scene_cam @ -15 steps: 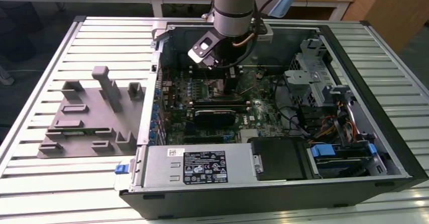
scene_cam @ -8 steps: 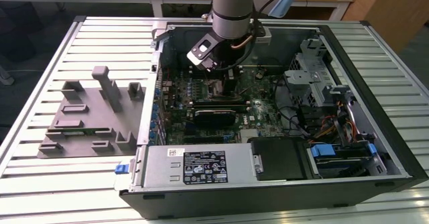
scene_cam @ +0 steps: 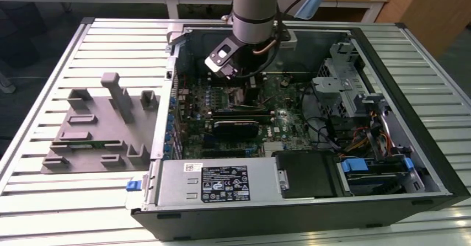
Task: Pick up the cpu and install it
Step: 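Place the cpu into insertion slot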
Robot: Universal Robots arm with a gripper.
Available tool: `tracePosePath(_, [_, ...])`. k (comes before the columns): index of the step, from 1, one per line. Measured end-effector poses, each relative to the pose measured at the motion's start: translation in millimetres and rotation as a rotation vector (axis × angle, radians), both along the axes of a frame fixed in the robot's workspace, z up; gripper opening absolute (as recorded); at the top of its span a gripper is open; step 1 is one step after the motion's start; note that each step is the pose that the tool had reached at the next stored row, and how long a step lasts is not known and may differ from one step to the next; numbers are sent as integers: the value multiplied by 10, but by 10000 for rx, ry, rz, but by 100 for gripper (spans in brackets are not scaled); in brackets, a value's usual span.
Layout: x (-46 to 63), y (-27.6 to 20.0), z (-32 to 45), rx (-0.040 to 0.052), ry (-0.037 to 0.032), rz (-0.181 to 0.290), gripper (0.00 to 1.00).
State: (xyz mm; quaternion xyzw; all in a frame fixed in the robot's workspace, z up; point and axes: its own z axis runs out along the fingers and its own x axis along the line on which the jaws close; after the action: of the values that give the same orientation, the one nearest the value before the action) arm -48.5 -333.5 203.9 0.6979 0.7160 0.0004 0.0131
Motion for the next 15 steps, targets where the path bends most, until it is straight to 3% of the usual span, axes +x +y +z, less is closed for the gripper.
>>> tracePosePath(15, [-10,34,-55,0,12,0,55])
